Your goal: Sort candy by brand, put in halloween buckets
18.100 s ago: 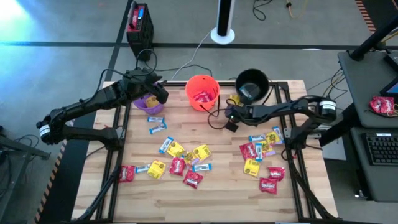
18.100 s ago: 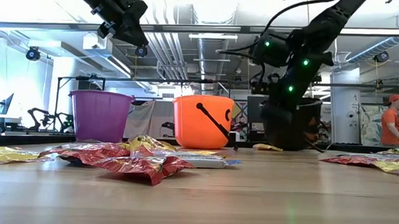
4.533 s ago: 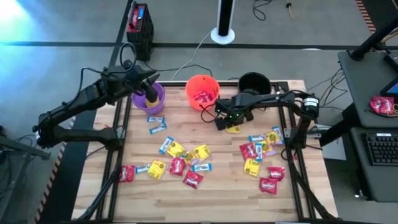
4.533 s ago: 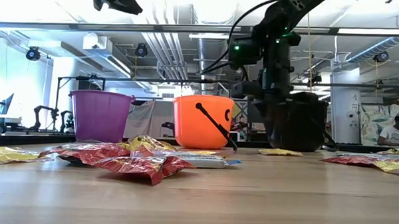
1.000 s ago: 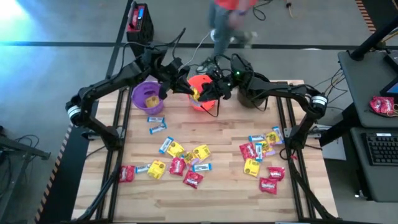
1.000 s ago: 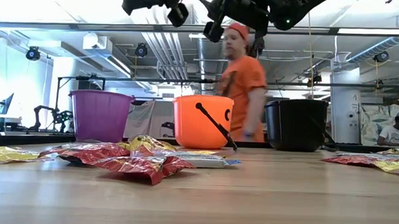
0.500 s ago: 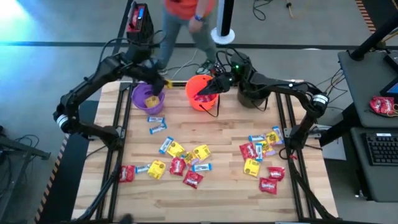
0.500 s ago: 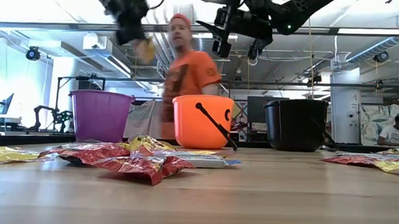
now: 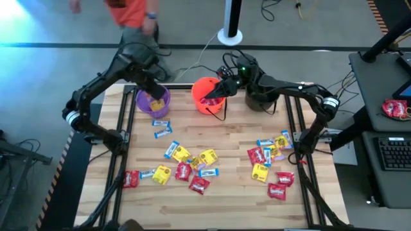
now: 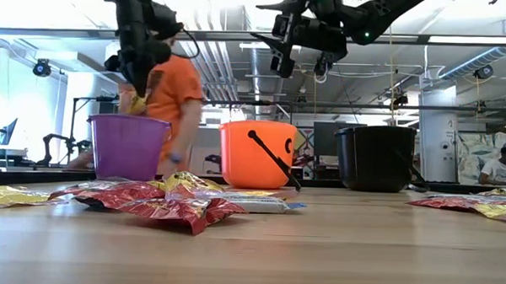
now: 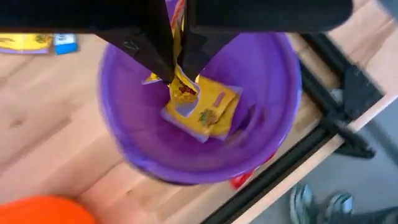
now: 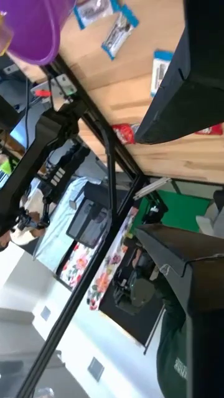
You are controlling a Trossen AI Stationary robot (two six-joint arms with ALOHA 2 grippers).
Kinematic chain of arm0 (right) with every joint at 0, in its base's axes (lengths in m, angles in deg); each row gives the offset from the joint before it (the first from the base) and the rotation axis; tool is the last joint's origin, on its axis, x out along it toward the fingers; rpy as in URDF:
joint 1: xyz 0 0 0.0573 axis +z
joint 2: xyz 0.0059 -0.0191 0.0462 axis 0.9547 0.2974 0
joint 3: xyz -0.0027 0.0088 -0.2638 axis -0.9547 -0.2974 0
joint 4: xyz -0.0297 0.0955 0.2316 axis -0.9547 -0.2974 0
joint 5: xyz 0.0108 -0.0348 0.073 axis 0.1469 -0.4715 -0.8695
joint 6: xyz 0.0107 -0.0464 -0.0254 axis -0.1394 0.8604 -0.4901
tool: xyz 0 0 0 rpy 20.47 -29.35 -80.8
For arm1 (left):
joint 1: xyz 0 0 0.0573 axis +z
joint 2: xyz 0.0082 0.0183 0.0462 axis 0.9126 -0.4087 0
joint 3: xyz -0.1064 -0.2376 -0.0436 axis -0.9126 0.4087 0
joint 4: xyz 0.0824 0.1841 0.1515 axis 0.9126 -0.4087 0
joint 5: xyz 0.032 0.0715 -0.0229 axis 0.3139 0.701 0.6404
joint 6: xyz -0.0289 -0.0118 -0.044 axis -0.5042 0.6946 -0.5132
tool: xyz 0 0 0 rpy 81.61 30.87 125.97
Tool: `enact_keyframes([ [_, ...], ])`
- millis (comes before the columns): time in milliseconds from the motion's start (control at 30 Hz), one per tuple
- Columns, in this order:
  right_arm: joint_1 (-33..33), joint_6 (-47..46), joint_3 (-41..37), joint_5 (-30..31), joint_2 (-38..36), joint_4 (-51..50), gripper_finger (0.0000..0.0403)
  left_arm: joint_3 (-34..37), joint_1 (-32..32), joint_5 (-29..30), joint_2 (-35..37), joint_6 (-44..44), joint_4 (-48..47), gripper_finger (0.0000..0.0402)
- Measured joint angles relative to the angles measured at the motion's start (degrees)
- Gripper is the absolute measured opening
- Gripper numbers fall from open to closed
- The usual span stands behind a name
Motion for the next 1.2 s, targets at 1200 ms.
enact_keyframes([
  [1200,8.9,11.2,0.0,31.8,-11.7,-84.0,0.0215,0.0,-8.3,-21.8,16.0,7.9,32.9,0.0132],
])
